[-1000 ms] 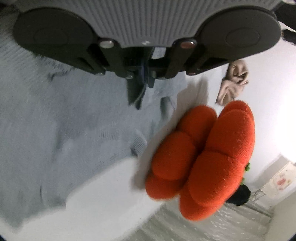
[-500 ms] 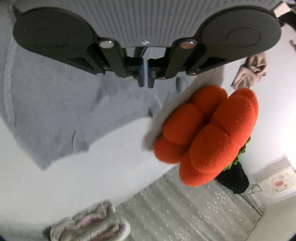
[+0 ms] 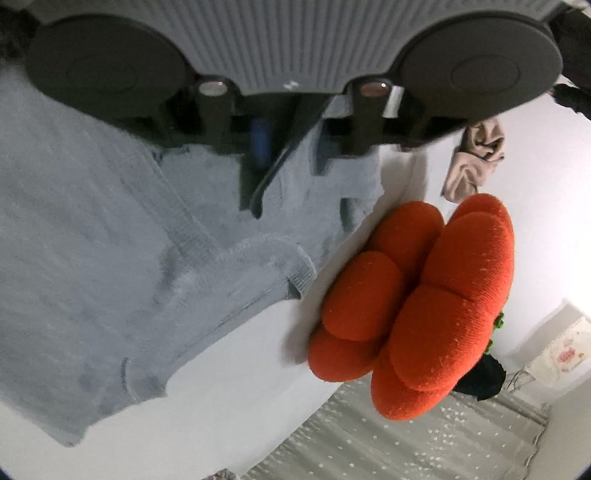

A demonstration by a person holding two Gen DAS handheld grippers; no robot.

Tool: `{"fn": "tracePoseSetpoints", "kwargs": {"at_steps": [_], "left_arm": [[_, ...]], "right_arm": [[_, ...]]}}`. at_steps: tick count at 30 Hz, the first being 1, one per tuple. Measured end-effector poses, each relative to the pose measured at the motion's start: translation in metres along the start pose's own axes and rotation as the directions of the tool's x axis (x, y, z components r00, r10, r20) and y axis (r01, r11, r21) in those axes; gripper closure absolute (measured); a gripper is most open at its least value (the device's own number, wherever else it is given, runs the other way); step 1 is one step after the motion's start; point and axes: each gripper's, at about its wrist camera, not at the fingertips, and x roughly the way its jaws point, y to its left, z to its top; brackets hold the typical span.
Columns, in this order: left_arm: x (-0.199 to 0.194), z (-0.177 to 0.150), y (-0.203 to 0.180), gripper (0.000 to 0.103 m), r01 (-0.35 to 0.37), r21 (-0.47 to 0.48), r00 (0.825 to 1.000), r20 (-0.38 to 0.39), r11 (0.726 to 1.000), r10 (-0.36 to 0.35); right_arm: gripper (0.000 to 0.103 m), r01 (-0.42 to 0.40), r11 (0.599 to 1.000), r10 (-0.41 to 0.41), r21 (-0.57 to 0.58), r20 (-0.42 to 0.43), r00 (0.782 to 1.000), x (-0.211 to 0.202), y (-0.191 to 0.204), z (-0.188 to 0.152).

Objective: Fold clothes

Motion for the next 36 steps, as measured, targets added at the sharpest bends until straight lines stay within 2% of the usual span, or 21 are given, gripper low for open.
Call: {"fn": "tracePoseSetpoints", "kwargs": {"at_steps": [3, 6, 9, 13, 17, 19, 20, 22, 23, 24, 27, 29, 31, 32, 36], "left_arm": [[0.0, -0.001, 0.001, 0.098, -0.003, 0.002, 1.0, 0.003, 1.0, 0.003], [-0.001, -0.001, -0.001, 0.098, 0.007, 0.003, 1.0, 0.009, 1.0, -0.007], [-0.001, -0.002, -0.004, 0.098, 0.013, 0.012, 1.0, 0.002, 1.0, -0.013], [0.005, -0.004, -0.007, 0.098, 0.015, 0.027, 1.0, -0.024, 1.0, -0.014], [0.012, -0.007, -0.007, 0.097, 0.013, 0.028, 0.997, -0.07, 1.0, -0.011], [0.012, -0.007, -0.007, 0.093, 0.017, 0.027, 0.996, -0.089, 0.999, -0.015], [0.012, -0.007, -0.007, 0.088, 0.019, 0.026, 0.995, -0.099, 0.999, -0.016], [0.01, -0.006, -0.008, 0.07, 0.022, 0.029, 0.994, -0.11, 0.999, -0.019], [0.007, -0.005, -0.01, 0.058, 0.023, 0.04, 0.994, -0.104, 0.999, -0.018], [0.003, -0.004, -0.012, 0.054, 0.023, 0.052, 0.995, -0.097, 0.998, -0.018], [-0.007, -0.002, -0.018, 0.052, 0.008, 0.096, 0.997, -0.083, 0.995, 0.0], [-0.014, -0.001, -0.02, 0.052, -0.009, 0.12, 0.997, -0.077, 0.993, 0.018], [-0.019, -0.003, -0.021, 0.052, -0.035, 0.13, 0.996, -0.08, 0.991, 0.046], [-0.021, -0.004, -0.021, 0.052, -0.049, 0.137, 0.995, -0.082, 0.989, 0.06], [-0.033, -0.012, -0.026, 0.052, -0.097, 0.194, 0.988, -0.096, 0.976, 0.117]], "right_arm": [[0.098, 0.042, 0.998, -0.038, -0.05, 0.081, 0.996, -0.008, 0.007, 0.001], [0.098, 0.078, 0.988, -0.05, -0.133, 0.205, 0.978, -0.029, 0.017, -0.002], [0.098, 0.117, 0.976, -0.067, -0.182, 0.262, 0.963, -0.039, 0.02, -0.004], [0.098, 0.161, 0.974, -0.115, -0.16, 0.264, 0.958, -0.04, 0.012, -0.004], [0.098, 0.17, 0.973, -0.13, -0.159, 0.23, 0.964, -0.034, 0.005, -0.002], [0.098, 0.177, 0.97, -0.138, -0.169, 0.224, 0.965, -0.032, 0.002, 0.0], [0.098, 0.179, 0.968, -0.138, -0.179, 0.217, 0.966, -0.031, 0.001, 0.001], [0.097, 0.176, 0.964, -0.139, -0.201, 0.188, 0.972, -0.029, 0.0, 0.004], [0.095, 0.178, 0.961, -0.143, -0.211, 0.172, 0.975, -0.029, 0.0, 0.005], [0.09, 0.183, 0.958, -0.149, -0.22, 0.161, 0.976, -0.03, 0.001, 0.006], [0.09, 0.185, 0.957, -0.159, -0.223, 0.131, 0.979, -0.041, 0.002, 0.007], [0.089, 0.158, 0.966, -0.137, -0.204, 0.111, 0.984, -0.057, 0.002, 0.004], [0.074, 0.141, 0.971, -0.124, -0.193, 0.099, 0.987, -0.074, 0.002, -0.002], [0.059, 0.137, 0.972, -0.121, -0.192, 0.097, 0.988, -0.083, 0.002, -0.006], [0.057, 0.113, 0.974, -0.102, -0.194, 0.066, 0.993, -0.119, 0.001, -0.027]]}}
